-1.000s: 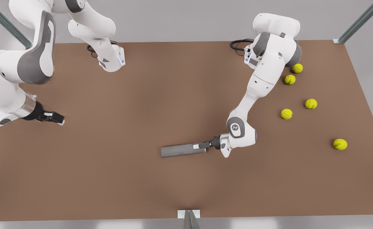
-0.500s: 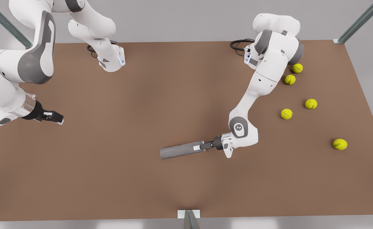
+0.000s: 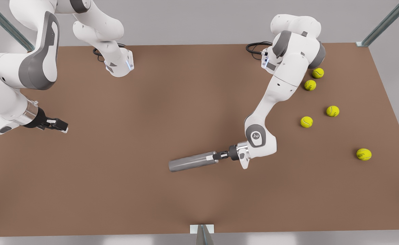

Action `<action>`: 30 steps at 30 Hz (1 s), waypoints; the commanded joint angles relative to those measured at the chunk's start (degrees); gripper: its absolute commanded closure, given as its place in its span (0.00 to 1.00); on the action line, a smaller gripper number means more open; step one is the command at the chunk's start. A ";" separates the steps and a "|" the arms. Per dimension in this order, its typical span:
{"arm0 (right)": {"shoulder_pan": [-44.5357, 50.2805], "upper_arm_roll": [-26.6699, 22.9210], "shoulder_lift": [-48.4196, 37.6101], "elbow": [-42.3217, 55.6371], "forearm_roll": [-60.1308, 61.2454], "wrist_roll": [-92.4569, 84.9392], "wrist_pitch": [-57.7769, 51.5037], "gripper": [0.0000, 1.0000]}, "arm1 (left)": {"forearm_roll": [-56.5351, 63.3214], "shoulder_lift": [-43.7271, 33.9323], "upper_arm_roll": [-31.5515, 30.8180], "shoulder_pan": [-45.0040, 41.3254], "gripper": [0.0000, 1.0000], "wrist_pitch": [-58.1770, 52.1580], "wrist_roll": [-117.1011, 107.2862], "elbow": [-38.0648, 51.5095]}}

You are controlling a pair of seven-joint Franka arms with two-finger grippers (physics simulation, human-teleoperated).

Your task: Put the tennis tube upright

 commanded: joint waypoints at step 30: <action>0.36 0.25 -0.04 0.29 0.15 -0.14 -0.23 0.00 | 65.33 -30.73 11.69 0.67 0.79 -19.46 -41.36 -11.49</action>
